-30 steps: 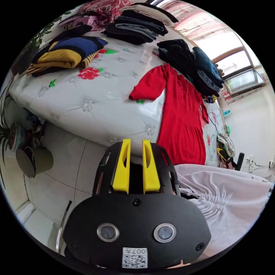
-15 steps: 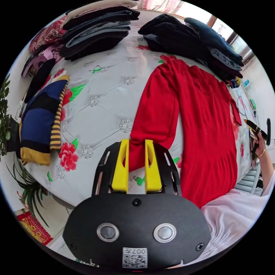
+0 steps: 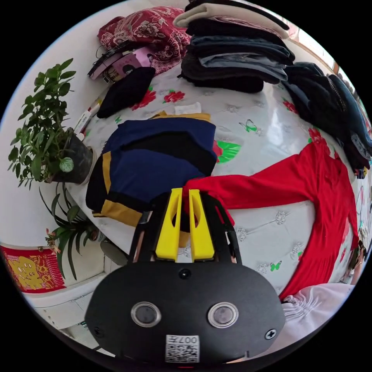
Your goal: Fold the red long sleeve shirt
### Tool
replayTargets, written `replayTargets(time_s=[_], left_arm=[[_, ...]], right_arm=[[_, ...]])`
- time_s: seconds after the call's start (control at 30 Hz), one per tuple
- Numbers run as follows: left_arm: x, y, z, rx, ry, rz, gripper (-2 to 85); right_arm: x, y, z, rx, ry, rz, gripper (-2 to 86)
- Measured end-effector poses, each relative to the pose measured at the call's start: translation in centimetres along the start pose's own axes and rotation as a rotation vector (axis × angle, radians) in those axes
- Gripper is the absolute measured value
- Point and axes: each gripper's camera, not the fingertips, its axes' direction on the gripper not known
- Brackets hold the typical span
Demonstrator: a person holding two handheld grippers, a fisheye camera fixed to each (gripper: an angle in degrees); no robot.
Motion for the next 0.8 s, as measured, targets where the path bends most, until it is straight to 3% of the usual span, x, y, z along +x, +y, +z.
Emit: replayTargets(time_s=[0.2,0.33,0.4,0.5,0.57,0.63,0.8], left_arm=[[-1.8,2.2,-2.5,0.027,0.046,0.003,7.1],[-3.7,4.4,-7.0,0.140,0.027,-0.042,6.7],[-2.7,4.2,-8.5,0.210,0.039,-0.012,6.3],[2.4,1.5,-7.7,0.277,0.200,0.126,6.1],[8.6,-2.0,-4.3,0.240,0.408,0.262,6.3],[13.4,-4.4,-1.3,0.182,0.498,0.334,6.5],[22.2,-8.1,4.3,0.084,0.512,0.464,6.6]], right_arm=[[4.7,2.9,-1.7,-0.058,-0.150,0.005,1.7],[5.6,4.4,-5.8,0.110,-0.169,0.046,1.1],[3.2,4.2,-7.4,0.207,-0.210,-0.030,0.8],[-3.6,2.2,-7.8,0.271,-0.334,-0.205,0.6],[-9.9,-0.4,-7.0,0.259,-0.456,-0.333,0.5],[-14.9,-2.4,-6.4,0.235,-0.495,-0.436,0.6],[-24.2,-5.8,-5.1,0.180,-0.454,-0.642,0.5]])
